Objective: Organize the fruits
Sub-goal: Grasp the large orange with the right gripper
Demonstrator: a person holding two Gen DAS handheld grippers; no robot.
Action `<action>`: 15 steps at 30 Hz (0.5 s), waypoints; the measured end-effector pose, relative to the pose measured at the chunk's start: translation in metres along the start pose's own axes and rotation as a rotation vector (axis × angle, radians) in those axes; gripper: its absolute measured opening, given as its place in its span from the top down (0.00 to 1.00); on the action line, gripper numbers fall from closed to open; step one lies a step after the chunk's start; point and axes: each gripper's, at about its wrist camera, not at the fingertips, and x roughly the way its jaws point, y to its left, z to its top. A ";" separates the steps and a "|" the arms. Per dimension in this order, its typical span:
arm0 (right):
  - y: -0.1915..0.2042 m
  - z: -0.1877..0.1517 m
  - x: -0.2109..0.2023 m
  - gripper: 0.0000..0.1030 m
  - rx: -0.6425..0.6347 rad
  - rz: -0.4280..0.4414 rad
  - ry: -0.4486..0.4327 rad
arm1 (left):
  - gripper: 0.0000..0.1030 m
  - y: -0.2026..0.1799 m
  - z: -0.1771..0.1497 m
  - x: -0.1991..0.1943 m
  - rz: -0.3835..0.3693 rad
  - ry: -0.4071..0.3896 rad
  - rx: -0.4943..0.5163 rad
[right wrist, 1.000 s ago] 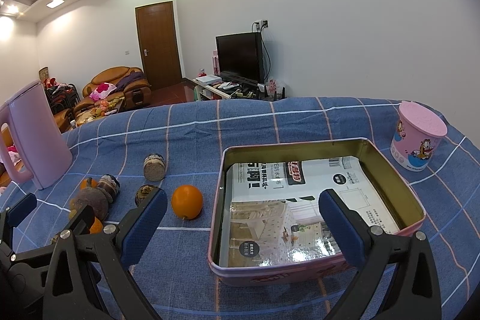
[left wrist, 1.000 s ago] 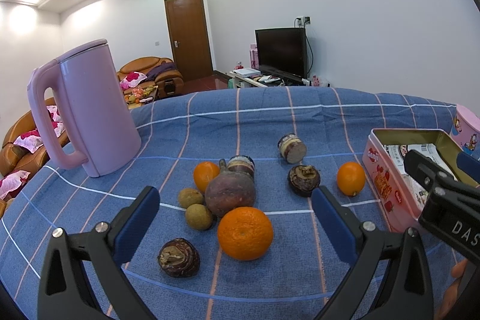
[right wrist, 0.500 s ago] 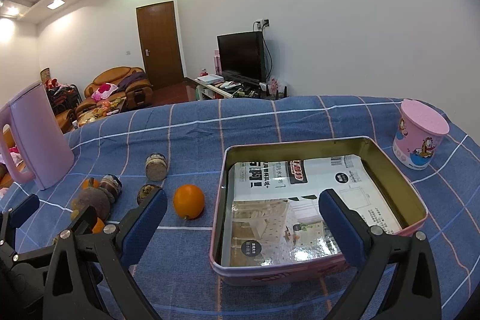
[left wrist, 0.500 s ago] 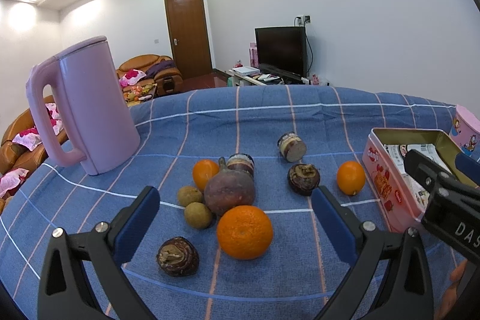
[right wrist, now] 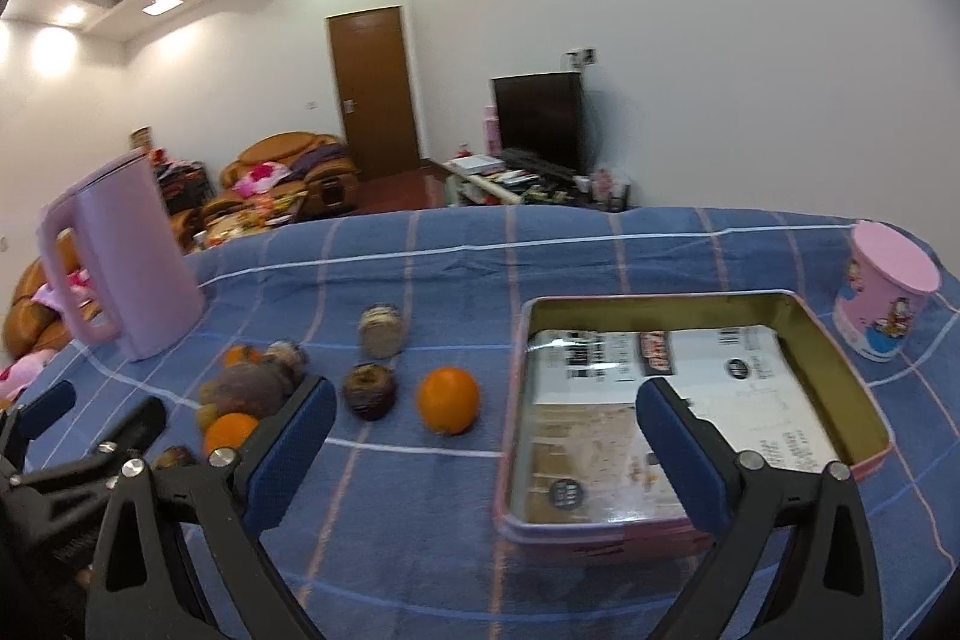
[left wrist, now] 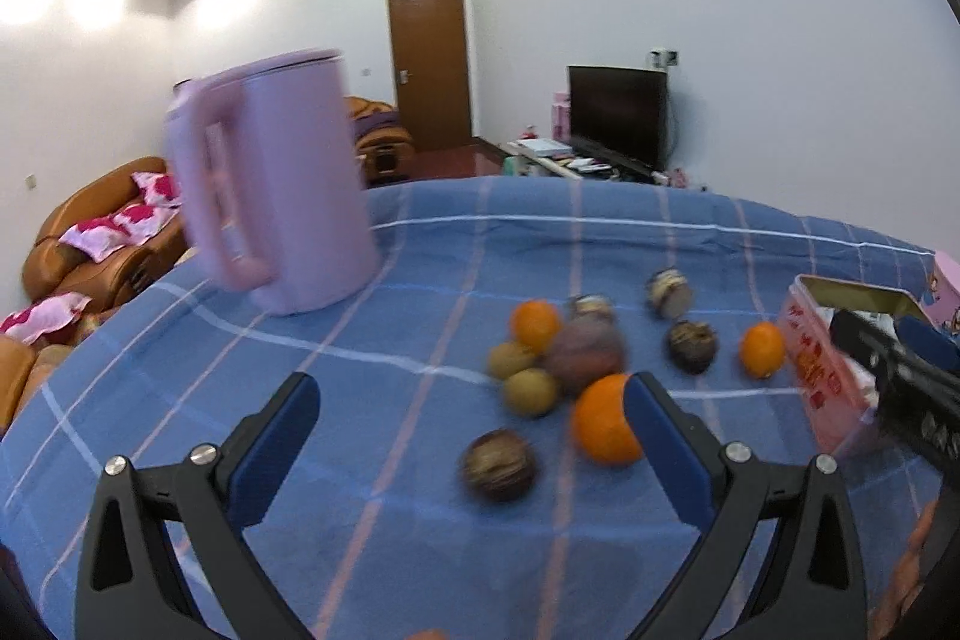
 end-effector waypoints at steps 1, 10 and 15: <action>0.003 -0.001 0.001 0.37 -0.009 0.012 0.007 | 0.00 0.008 -0.003 -0.002 0.018 0.010 -0.005; 0.040 -0.011 0.022 0.53 -0.045 0.307 0.168 | 0.00 0.053 -0.017 -0.013 0.041 0.091 -0.026; 0.070 -0.013 0.048 0.43 -0.075 0.373 0.301 | 0.00 0.055 -0.021 -0.013 0.012 0.114 0.012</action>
